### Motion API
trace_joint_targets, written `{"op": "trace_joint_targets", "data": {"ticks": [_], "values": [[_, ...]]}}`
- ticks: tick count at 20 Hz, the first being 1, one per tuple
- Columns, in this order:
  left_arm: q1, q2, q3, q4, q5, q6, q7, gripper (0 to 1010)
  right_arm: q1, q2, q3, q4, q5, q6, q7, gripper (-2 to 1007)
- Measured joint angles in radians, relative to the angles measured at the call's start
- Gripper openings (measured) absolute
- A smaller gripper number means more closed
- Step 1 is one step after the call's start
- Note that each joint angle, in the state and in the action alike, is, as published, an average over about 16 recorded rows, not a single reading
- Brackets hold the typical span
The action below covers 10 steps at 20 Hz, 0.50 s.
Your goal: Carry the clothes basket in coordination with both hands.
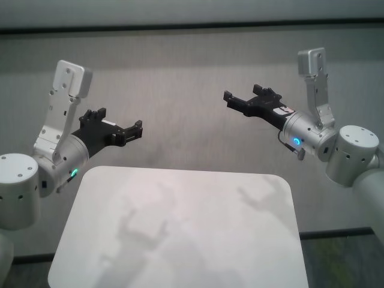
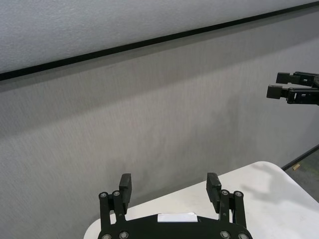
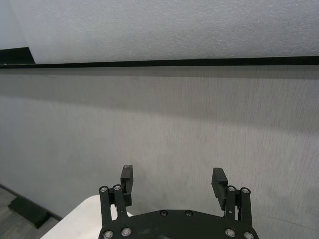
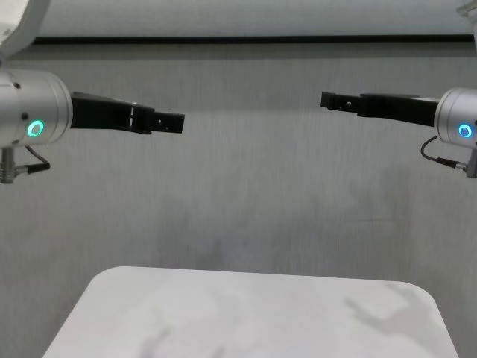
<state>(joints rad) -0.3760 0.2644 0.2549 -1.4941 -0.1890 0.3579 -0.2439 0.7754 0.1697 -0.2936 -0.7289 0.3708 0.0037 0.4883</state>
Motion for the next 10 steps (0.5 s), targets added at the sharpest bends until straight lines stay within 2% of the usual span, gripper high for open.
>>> {"op": "trace_joint_targets", "data": {"ticks": [10], "values": [[0.001,-0.003,-0.003,0.000,-0.003,-0.001,0.002,1002,-0.001,0.000,-0.001,-0.001,0.000,-0.001,0.000,1003]]}}
